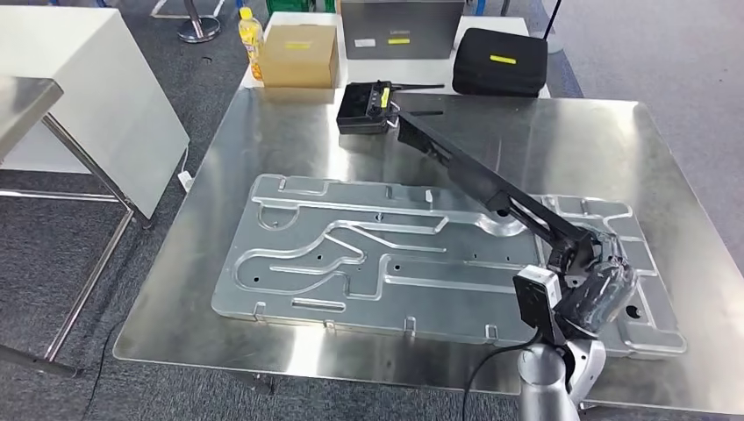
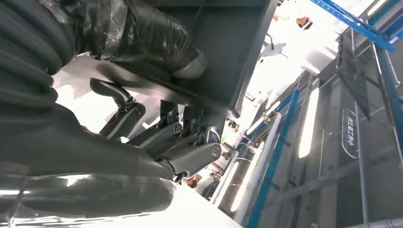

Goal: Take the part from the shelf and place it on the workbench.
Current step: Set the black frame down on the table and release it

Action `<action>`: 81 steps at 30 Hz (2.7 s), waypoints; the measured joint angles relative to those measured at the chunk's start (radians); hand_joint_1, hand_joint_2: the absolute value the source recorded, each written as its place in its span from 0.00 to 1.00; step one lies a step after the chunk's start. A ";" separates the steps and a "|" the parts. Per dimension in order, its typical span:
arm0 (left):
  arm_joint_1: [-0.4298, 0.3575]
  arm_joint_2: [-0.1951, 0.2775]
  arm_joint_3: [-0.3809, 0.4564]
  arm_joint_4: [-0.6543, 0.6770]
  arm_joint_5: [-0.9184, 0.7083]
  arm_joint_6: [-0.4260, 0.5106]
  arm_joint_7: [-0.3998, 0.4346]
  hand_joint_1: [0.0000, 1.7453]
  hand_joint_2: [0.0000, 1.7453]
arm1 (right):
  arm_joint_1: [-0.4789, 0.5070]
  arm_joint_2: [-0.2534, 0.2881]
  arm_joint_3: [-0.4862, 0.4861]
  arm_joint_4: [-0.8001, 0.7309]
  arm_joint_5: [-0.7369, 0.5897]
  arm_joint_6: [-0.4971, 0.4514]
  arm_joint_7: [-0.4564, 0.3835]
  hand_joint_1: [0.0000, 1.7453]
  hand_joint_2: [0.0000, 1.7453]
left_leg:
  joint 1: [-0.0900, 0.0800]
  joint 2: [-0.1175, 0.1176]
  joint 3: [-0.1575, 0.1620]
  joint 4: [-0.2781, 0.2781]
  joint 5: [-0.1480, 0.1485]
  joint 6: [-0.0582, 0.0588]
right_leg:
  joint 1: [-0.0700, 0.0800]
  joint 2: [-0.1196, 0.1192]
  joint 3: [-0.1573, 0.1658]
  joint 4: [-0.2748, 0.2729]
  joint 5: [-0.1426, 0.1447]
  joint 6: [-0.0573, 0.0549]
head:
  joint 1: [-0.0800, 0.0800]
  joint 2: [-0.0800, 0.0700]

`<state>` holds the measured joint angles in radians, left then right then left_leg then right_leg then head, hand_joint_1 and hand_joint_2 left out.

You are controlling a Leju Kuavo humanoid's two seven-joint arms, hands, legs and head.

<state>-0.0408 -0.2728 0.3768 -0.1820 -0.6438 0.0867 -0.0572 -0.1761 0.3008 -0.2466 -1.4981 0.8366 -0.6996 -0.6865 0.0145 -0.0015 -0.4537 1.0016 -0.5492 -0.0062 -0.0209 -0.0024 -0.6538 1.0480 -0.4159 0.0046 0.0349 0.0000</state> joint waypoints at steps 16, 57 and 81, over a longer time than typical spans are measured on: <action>0.005 0.003 0.004 0.000 -0.011 0.030 -0.040 0.00 0.00 | 0.000 0.002 -0.002 0.010 0.044 0.000 -0.005 0.00 0.00 | -0.020 -0.001 -0.074 0.003 0.057 0.049 | 0.022 0.007 0.021 -0.001 -0.016 -0.006 | 0.000 0.000; 0.011 0.002 0.024 0.000 -0.019 0.033 -0.033 0.00 0.00 | 0.006 -0.002 -0.005 0.005 0.003 0.000 0.020 0.00 0.00 | -0.019 0.009 -0.167 0.019 0.134 0.056 | 0.002 0.003 0.082 0.102 -0.132 0.027 | 0.002 0.000; 0.006 -0.003 0.027 0.001 -0.031 0.033 -0.032 0.00 0.00 | 0.008 -0.004 -0.005 0.007 -0.016 0.000 0.052 0.00 0.00 | -0.010 0.012 -0.062 -0.003 0.060 0.054 | 0.000 -0.004 -0.057 0.076 -0.072 0.035 | 0.004 0.000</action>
<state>-0.0346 -0.2754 0.4037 -0.1808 -0.6744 0.1194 -0.0889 -0.1683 0.2963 -0.2514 -1.4915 0.8208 -0.7000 -0.6342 0.0049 0.0101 -0.5160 0.9984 -0.4894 0.0476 -0.0213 -0.0063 -0.7105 1.1242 -0.4884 0.0395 0.0386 0.0000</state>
